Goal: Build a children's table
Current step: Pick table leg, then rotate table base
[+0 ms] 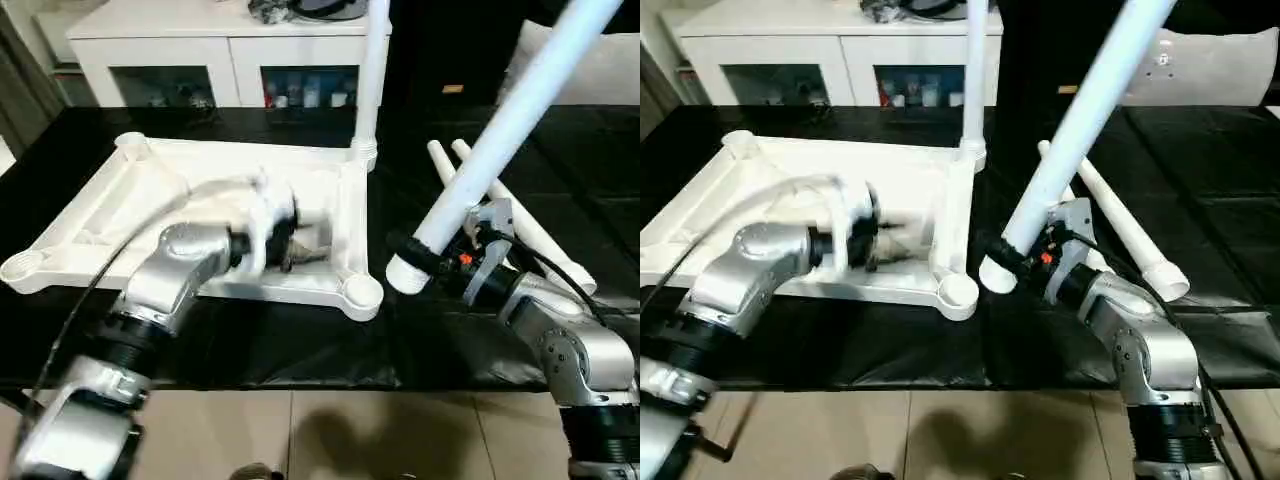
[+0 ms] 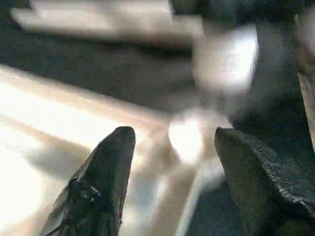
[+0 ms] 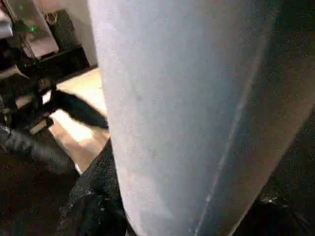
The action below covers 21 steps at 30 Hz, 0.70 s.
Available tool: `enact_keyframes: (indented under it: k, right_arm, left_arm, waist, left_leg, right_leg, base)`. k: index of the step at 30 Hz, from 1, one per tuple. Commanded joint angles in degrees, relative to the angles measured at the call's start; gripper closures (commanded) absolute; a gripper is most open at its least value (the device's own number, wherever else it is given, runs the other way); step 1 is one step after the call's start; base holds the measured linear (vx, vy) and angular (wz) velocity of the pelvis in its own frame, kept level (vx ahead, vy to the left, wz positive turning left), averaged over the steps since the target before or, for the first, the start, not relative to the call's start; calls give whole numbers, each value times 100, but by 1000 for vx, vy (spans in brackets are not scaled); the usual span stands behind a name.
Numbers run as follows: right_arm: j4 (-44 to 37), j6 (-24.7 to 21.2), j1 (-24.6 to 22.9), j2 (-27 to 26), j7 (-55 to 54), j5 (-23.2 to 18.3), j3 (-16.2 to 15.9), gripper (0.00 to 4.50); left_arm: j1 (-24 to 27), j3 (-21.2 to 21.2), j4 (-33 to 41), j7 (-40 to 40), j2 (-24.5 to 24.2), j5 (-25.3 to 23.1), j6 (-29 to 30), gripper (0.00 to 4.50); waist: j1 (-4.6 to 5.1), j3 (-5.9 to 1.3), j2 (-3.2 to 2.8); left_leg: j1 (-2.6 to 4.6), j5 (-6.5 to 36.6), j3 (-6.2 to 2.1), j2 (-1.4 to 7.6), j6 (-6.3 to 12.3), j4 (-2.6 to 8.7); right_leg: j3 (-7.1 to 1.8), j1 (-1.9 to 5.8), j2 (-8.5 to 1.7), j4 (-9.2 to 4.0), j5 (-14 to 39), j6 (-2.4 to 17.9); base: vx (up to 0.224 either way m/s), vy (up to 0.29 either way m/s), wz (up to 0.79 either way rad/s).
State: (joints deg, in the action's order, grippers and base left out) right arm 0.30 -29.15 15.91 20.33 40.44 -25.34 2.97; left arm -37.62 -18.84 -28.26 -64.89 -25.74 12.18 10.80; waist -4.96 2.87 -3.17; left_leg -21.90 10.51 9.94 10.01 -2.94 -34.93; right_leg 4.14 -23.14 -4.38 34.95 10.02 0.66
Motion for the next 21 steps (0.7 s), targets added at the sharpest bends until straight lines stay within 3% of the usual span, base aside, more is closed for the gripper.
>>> enact_keyframes:
  k: [1, 3, 7, 13, 21]
  right_arm:
    - [-194, -136, -34, 53, 67, -78, -25, 259]
    - [-204, -102, -73, 61, 110, -57, -46, 259]
    - [-134, 7, -84, 51, 75, 21, -56, 259]
    - [-204, 5, -146, 85, 69, 8, -64, 259]
    - [-200, 9, -181, 107, 141, 29, -116, 259]
  left_arm:
    - [-228, -307, -350, -376, -147, -417, -316, 195]
    - [-419, -537, -854, -407, -184, -755, -660, 234]
    - [-727, -693, -1653, -246, -83, -1133, -1254, 256]
    - [-1040, -695, -2368, -250, 22, -1352, -1612, 308]
    - [-1262, -721, -3187, -488, 128, -1607, -2075, 370]
  waist:
    - [24, -416, -5]
    - [26, -404, -31]
    - [27, -415, -17]
    - [10, -430, -29]
    - [6, -414, -6]
  left_leg:
    - [99, 1101, -105, 247, 102, 430]
    - [103, 1238, -109, 248, 71, 439]
    - [109, 1278, -110, 253, 18, 431]
    - [102, 1147, -108, 267, 86, 416]
    - [97, 1254, -114, 275, 116, 428]
  right_leg:
    - [-273, 330, -390, -416, 1027, 1099]
    - [-270, 320, -393, -439, 1248, 1051]
    - [-274, 328, -412, -448, 1321, 1035]
    - [-271, 341, -424, -405, 913, 1261]
    - [-267, 336, -434, -441, 1200, 1224]
  base:
    - [0, 0, 0]
    - [0, 0, 0]
    - [0, 0, 0]
    - [0, 0, 0]
    - [0, 0, 0]
